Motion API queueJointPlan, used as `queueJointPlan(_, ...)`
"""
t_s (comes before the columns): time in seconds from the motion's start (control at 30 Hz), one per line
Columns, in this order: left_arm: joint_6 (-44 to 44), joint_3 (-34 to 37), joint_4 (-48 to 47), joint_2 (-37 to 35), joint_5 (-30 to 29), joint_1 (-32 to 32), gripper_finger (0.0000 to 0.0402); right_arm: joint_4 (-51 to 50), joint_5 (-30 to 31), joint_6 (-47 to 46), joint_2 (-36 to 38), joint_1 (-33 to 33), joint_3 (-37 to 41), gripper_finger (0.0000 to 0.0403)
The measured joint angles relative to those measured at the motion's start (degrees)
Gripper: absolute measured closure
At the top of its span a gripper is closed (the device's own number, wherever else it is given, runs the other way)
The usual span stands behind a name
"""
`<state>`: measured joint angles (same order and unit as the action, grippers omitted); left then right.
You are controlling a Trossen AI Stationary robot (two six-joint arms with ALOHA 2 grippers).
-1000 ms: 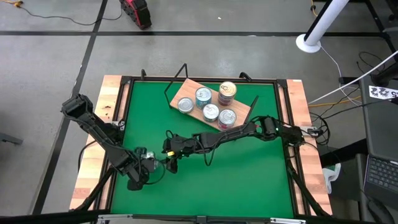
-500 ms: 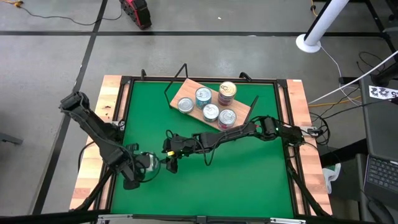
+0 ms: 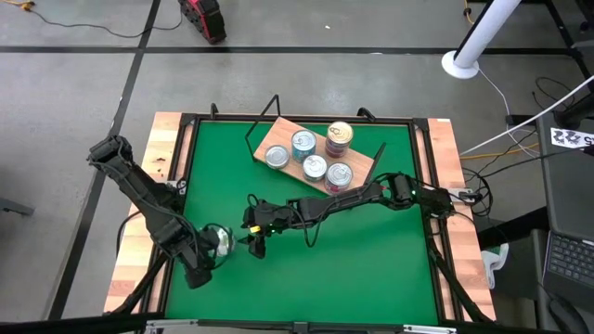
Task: Stack canned seafood by type on shelf
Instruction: Stack the light green tuna can on top of the light green tuna can on the shelf
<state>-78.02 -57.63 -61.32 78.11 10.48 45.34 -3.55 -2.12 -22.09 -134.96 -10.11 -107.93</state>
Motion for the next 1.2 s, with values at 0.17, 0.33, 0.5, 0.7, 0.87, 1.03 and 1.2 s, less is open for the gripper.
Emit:
queueJointPlan(0.17, -4.3, 0.0, 0.0, 0.0, 0.0, 0.0, 0.0234, 0.0, 0.0, 0.0, 0.0, 0.0, 0.0, 0.0162)
queueJointPlan(0.33, -8.1, 0.0, 0.1, 0.0, 0.0, -0.5, 0.0179, 0.0, 0.0, 0.0, 0.0, 0.0, 0.0, 0.0162)
queueJointPlan(0.5, -13.2, 0.0, 0.7, 0.0, 0.0, -2.2, 0.0156, -0.7, 0.0, 0.0, 0.0, 0.0, 0.0, 0.0162)
queueJointPlan(0.7, -15.7, 0.0, 2.1, 0.0, 3.1, -4.8, 0.0153, -3.2, 0.0, 1.3, 0.0, 0.0, 0.0, 0.0162)
queueJointPlan(0.87, -18.3, 0.0, 6.5, 0.0, 3.3, -7.3, 0.0153, -4.0, 0.0, 1.6, 0.0, 0.0, 0.0, 0.0162)
queueJointPlan(1.03, -21.1, 0.0, 7.7, 0.0, 3.3, -10.0, 0.0153, -4.4, 0.0, 1.9, 0.0, 0.0, 0.0, 0.0162)
queueJointPlan(1.2, -23.1, 0.0, 7.5, 0.0, 3.4, -12.3, 0.0153, -5.7, -0.1, 3.1, 0.0, 0.0, 0.0, 0.0162)
